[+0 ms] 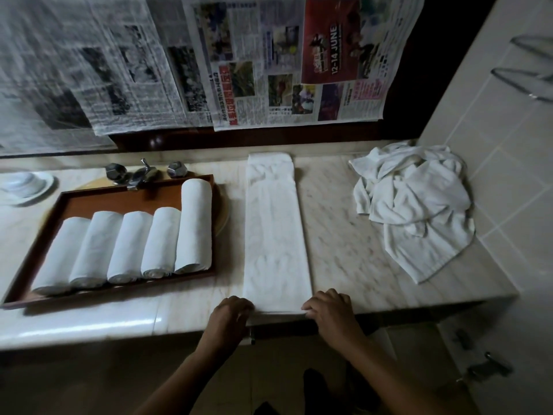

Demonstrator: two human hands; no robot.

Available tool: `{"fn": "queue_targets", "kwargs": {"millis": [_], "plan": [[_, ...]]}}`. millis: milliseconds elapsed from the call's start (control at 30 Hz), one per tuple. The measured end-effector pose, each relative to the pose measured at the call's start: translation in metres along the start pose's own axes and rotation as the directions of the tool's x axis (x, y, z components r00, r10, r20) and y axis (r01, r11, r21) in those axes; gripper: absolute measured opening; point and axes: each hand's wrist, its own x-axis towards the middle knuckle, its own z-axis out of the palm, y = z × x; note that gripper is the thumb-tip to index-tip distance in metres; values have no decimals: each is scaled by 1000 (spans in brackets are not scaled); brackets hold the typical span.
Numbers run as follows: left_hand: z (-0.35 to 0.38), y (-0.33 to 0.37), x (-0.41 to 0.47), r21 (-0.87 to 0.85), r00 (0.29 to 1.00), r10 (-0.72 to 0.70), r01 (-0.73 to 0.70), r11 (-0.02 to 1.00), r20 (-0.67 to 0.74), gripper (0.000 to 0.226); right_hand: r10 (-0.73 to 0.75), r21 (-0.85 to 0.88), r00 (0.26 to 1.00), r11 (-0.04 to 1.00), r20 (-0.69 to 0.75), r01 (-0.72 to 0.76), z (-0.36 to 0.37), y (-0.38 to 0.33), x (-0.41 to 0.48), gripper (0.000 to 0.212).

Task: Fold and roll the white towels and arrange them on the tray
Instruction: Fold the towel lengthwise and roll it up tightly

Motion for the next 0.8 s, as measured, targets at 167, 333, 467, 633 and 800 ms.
{"fn": "queue_targets", "kwargs": {"millis": [167,333,467,633,800], "plan": [[-13,6,12,-78,984,-171,174,982,46,18,74,66,995,995,69,-79,-9,-3,7,19],[-21,5,25,-126,959,-267,278,952,95,10,193,166,979,965,66,-201,-14,-6,10,16],[-21,10,33,-144,943,-313,327,934,110,6,256,191,965,946,55,-262,-17,-15,17,15],[-13,20,36,-53,948,-316,317,947,31,9,120,146,992,983,-24,-116,-7,-20,20,19],[8,20,24,223,995,97,-94,970,-2,31,-57,5,998,998,-19,57,3,-28,15,35]]}}
